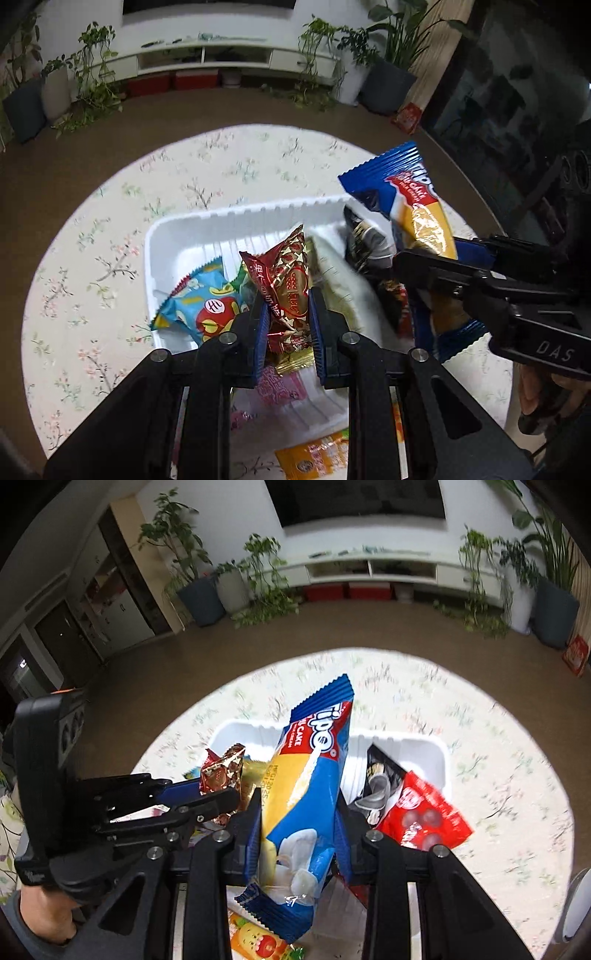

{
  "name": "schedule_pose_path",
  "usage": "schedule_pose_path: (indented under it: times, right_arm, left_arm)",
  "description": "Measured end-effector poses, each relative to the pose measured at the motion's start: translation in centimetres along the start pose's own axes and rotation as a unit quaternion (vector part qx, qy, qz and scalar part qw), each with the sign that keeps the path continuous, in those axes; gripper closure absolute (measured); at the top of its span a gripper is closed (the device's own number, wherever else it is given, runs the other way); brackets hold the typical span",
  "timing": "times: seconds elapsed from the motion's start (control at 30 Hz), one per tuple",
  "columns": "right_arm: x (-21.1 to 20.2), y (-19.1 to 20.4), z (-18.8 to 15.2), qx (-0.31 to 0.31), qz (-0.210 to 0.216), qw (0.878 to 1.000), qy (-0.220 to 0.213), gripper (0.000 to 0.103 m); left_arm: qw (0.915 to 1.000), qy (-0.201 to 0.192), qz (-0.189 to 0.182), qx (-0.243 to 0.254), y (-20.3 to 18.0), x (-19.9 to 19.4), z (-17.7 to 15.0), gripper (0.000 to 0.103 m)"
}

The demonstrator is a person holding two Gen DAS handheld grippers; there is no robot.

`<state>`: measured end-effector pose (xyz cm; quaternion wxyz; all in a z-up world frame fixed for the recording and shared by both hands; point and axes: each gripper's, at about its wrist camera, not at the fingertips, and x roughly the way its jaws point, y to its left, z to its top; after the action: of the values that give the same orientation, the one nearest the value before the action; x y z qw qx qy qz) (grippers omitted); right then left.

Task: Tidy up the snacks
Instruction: 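Carry the chocolate triangle and Tipo pack into the white tray and release both, then move both tools back toward the orange bar and red packet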

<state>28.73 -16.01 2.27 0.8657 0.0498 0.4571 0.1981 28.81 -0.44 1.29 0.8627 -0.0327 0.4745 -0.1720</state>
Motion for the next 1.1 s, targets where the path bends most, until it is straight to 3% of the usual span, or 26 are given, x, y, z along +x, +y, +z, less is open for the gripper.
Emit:
schedule_pose_path:
  times: [0.23, 0.5, 0.77, 0.8, 0.87, 0.97, 1.1]
  right_arm:
    - [2.8, -1.0, -0.4, 0.013, -0.003, 1.000, 0.021, 0.067]
    - [3.2, -0.6, -0.8, 0.010, -0.007, 1.000, 0.022, 0.065]
    - [2.6, -0.7, -0.9, 0.018, -0.005, 1.000, 0.014, 0.052]
    - [2.5, -0.8, -0.9, 0.019, -0.004, 1.000, 0.013, 0.050]
    - [2.2, -1.1, -1.1, 0.026, -0.003, 1.000, 0.010, 0.049]
    - [1.3, -1.9, -1.3, 0.045, 0.008, 0.999, 0.000, 0.043]
    - [-0.3, -2.4, -1.8, 0.055, 0.016, 0.998, -0.017, 0.043]
  left_arm:
    - [1.0000, 0.002, 0.008, 0.002, 0.4, 1.7, -0.5, 0.083]
    - [0.9998, -0.002, 0.017, 0.005, -0.3, 2.3, -0.7, 0.082]
    - [0.9997, -0.009, 0.022, 0.004, 0.0, 1.9, -0.6, 0.080]
    - [0.9997, -0.010, 0.022, 0.003, 0.1, 1.8, -0.6, 0.078]
    - [0.9997, -0.017, 0.019, 0.002, 0.1, 1.5, -0.7, 0.055]
    - [0.9996, -0.023, 0.014, 0.005, -0.1, 1.1, -0.7, 0.039]
    - [0.9991, -0.034, 0.018, 0.020, -1.0, -0.1, -1.0, 0.034]
